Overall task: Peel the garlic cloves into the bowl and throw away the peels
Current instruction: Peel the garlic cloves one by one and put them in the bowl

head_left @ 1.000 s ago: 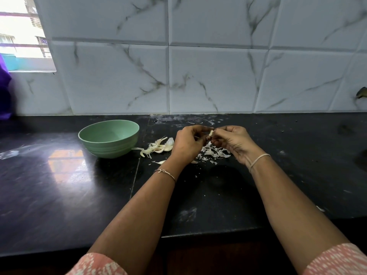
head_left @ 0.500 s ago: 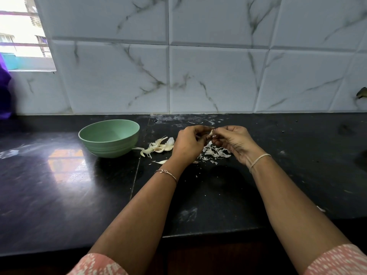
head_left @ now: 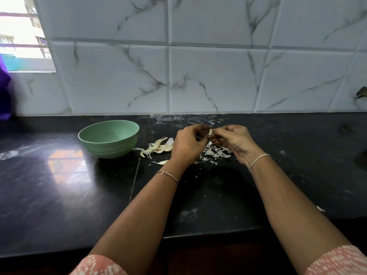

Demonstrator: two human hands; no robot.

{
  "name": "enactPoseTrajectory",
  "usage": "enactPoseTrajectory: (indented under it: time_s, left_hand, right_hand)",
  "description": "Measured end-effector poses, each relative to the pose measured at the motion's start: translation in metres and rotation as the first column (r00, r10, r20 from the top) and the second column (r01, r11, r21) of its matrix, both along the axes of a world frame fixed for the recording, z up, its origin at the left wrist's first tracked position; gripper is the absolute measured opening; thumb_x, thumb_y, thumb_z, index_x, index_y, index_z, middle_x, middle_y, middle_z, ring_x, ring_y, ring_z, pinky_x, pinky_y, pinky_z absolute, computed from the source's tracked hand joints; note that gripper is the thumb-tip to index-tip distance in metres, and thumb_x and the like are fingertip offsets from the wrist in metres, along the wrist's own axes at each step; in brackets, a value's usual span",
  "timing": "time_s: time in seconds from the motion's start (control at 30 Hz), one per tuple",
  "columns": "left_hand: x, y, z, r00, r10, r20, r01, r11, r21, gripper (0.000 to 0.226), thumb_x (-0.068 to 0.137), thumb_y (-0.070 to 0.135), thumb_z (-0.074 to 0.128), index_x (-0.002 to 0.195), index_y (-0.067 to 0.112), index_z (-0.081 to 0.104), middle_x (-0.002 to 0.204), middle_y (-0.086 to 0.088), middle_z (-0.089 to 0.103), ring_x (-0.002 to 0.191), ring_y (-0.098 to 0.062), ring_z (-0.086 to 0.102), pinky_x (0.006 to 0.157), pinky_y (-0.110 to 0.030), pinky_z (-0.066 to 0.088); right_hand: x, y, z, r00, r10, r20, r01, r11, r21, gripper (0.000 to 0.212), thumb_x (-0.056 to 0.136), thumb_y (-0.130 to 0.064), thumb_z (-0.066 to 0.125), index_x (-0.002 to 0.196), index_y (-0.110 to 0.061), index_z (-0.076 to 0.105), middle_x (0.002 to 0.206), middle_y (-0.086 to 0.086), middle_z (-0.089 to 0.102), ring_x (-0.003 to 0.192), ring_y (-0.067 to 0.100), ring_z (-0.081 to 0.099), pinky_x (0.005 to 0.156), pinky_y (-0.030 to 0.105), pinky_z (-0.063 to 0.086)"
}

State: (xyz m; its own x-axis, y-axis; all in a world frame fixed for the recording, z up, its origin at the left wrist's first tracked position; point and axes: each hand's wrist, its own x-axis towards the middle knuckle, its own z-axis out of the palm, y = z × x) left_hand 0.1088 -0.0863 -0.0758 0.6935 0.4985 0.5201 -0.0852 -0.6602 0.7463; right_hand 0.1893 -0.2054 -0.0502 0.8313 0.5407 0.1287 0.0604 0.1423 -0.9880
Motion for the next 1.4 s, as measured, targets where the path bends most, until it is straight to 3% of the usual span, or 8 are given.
enactPoseTrajectory:
  time_s: [0.27,0.47,0.63,0.73,0.83,0.9,1.23,1.4]
  left_hand:
    - [-0.007,-0.005,0.004,0.996,0.083,-0.015,-0.081,0.987,0.136,0.02,0.088,0.022,0.068,0.107,0.028,0.068,0.088,0.015,0.067,0.079,-0.003,0.063,0.077,-0.029,0.056]
    - [-0.004,-0.003,0.001,0.991,0.134,0.002,-0.132,0.977,0.168,0.014,0.086,0.026,0.07,0.099,0.028,0.065,0.087,0.014,0.071,0.082,-0.007,0.066,0.075,-0.033,0.056]
    - [0.0,-0.001,0.0,0.996,0.09,0.014,-0.091,0.995,0.028,0.017,0.084,0.016,0.073,0.095,0.027,0.065,0.079,0.017,0.066,0.081,-0.004,0.066,0.078,-0.028,0.055]
    - [0.002,-0.001,0.002,0.999,-0.003,0.047,0.012,0.981,-0.193,0.018,0.085,0.01,0.072,0.095,0.021,0.064,0.081,0.008,0.071,0.076,-0.007,0.068,0.078,-0.03,0.057]
    - [0.001,-0.003,0.003,0.986,-0.14,0.091,0.167,0.865,-0.473,0.014,0.089,0.007,0.068,0.102,0.011,0.064,0.082,-0.005,0.072,0.078,-0.018,0.071,0.076,-0.039,0.059]
    - [0.0,-0.004,0.005,0.971,-0.192,0.145,0.241,0.771,-0.59,0.011,0.091,0.006,0.066,0.102,0.006,0.064,0.081,-0.009,0.071,0.076,-0.019,0.07,0.067,-0.032,0.059]
    - [-0.003,-0.001,0.009,0.933,-0.236,0.273,0.361,0.576,-0.734,0.009,0.094,0.002,0.059,0.102,0.005,0.061,0.096,-0.006,0.073,0.07,-0.012,0.07,0.062,-0.024,0.059]
    - [-0.003,0.001,0.008,0.92,-0.276,0.278,0.385,0.507,-0.771,0.015,0.097,0.0,0.051,0.108,0.004,0.062,0.098,-0.005,0.073,0.074,-0.013,0.071,0.072,-0.03,0.06]
  right_hand:
    - [0.003,0.003,-0.006,0.99,-0.023,0.14,0.027,0.999,-0.032,0.005,0.08,0.0,0.074,0.08,-0.002,0.07,0.076,0.014,0.069,0.066,0.018,0.065,0.067,0.024,0.054]
    - [0.004,0.007,-0.011,0.955,0.035,0.294,-0.004,0.994,-0.106,0.01,0.09,-0.005,0.065,0.096,0.002,0.067,0.078,0.007,0.066,0.064,0.004,0.061,0.061,0.012,0.048]
    - [0.007,0.011,-0.015,0.918,0.055,0.392,0.028,0.979,-0.204,0.009,0.098,-0.01,0.054,0.094,-0.01,0.063,0.078,0.004,0.061,0.065,0.006,0.051,0.056,0.013,0.04]
    - [0.008,0.012,-0.016,0.882,0.029,0.471,0.081,0.974,-0.212,0.009,0.097,-0.01,0.054,0.093,-0.012,0.062,0.077,0.001,0.064,0.063,0.005,0.054,0.057,0.015,0.043]
    - [0.011,0.015,-0.018,0.838,-0.016,0.545,0.153,0.966,-0.207,0.009,0.095,-0.013,0.057,0.09,-0.02,0.062,0.088,0.006,0.069,0.081,0.019,0.064,0.075,0.031,0.052]
    - [0.011,0.016,-0.019,0.826,-0.017,0.564,0.161,0.965,-0.208,0.01,0.094,-0.013,0.059,0.089,-0.021,0.062,0.085,0.001,0.068,0.079,0.015,0.064,0.076,0.029,0.053]
    - [0.023,0.006,-0.016,0.708,-0.14,0.692,0.425,0.868,-0.259,0.01,0.094,-0.013,0.054,0.095,-0.012,0.064,0.095,0.004,0.066,0.088,0.02,0.061,0.081,0.033,0.048]
    - [0.032,-0.002,-0.021,0.668,0.008,0.744,0.485,0.754,-0.443,0.016,0.093,-0.014,0.06,0.096,-0.018,0.075,0.101,0.006,0.069,0.091,0.02,0.063,0.082,0.027,0.047]
